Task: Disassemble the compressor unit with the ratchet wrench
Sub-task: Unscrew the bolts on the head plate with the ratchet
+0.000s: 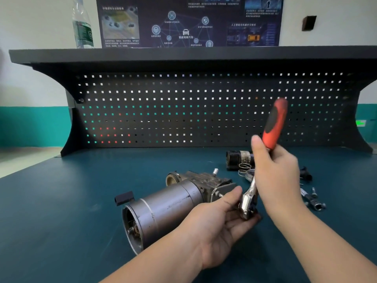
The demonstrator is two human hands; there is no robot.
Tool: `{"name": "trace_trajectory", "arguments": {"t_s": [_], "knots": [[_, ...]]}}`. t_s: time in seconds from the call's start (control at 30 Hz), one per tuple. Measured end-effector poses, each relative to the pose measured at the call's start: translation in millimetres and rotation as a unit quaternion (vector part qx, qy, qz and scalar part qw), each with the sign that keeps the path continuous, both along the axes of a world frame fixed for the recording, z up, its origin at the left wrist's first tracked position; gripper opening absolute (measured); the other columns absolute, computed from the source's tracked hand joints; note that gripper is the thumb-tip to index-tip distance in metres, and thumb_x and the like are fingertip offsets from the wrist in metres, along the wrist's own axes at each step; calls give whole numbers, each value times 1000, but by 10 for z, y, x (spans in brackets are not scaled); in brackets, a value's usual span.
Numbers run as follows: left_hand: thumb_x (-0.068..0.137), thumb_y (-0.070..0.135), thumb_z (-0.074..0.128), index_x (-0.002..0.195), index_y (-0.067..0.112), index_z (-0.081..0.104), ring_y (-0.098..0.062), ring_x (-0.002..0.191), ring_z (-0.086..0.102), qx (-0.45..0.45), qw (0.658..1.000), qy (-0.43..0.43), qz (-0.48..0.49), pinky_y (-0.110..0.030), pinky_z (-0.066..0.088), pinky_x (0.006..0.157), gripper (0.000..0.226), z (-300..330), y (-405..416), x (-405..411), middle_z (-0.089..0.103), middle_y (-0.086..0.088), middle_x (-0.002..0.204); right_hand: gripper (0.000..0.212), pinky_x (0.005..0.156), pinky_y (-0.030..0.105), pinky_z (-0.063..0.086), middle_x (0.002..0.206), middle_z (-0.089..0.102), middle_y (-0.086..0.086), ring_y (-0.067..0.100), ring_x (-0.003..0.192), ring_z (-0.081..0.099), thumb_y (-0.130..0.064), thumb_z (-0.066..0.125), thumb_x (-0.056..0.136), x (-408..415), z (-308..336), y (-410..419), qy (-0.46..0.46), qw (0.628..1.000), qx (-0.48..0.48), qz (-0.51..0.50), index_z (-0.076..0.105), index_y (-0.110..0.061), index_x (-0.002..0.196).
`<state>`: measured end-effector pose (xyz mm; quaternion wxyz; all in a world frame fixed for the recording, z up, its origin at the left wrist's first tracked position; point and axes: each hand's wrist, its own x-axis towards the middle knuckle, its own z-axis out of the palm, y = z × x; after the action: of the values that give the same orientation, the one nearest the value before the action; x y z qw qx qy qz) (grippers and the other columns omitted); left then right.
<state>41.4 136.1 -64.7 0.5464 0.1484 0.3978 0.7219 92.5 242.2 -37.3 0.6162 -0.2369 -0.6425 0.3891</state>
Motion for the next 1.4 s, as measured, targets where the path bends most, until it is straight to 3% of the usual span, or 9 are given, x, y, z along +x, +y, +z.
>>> {"name": "trace_trajectory", "arguments": {"t_s": [0.13,0.4,0.57,0.73,0.9,1.03,1.17,1.3,1.4], "knots": [[87,5,63,105,-14,62,-33,93,65,-5,1000,3,3,-36,59,66,27,-4,7,4,65,-27,107,44,44,19,33,47,48,-6,9,42,42,-51,51,89,31,10,-129,-14,987,160,-7,42,-23,57],[89,3,58,93,-10,64,-27,67,70,4,1000,9,-14,-33,60,61,15,9,6,9,71,-23,85,30,48,27,37,63,55,6,20,55,52,-36,56,92,-92,-204,178,-58,925,-374,31,58,-7,86],[87,6,61,84,-7,66,-26,63,69,7,1000,-2,13,-32,59,56,14,35,-17,39,70,-21,81,41,41,22,33,38,41,-12,5,39,38,-42,56,90,-2,15,-79,33,998,-44,-11,44,-21,58],[90,4,57,78,-4,71,-22,63,69,6,999,35,9,-30,59,57,20,13,-24,43,71,-17,78,36,46,13,30,54,48,-11,6,46,43,-42,56,91,64,59,-319,-20,960,275,40,39,-33,61],[91,5,55,89,-11,66,-28,71,66,11,999,30,13,-33,59,59,19,32,12,46,69,-22,85,40,41,23,33,35,42,-9,12,41,41,-41,55,91,-14,2,47,-58,995,-81,-14,47,-18,59],[92,6,54,89,-10,63,-26,67,68,18,1000,19,14,-32,59,60,19,39,6,75,70,-22,82,26,43,23,32,51,46,3,17,43,42,-34,55,90,-86,-175,193,-66,921,-384,30,56,-9,85],[87,10,63,93,-12,65,-30,77,67,3,1000,5,22,-33,60,61,23,6,-26,56,69,-25,98,40,47,25,32,35,39,-12,5,33,38,-44,55,90,-41,-54,25,17,995,-97,1,46,-22,58],[87,10,63,85,-6,70,-26,76,68,1,999,19,26,-32,60,64,18,-23,-19,55,71,-18,86,37,46,10,30,48,44,-16,3,42,40,-41,55,91,44,20,-244,5,967,245,67,38,-36,59],[90,6,58,90,-7,69,-26,77,67,-3,999,28,23,-32,60,63,17,-37,7,39,70,-19,88,38,46,12,30,48,44,-14,4,44,40,-41,55,91,30,5,-215,10,970,237,55,39,-36,57]]}}
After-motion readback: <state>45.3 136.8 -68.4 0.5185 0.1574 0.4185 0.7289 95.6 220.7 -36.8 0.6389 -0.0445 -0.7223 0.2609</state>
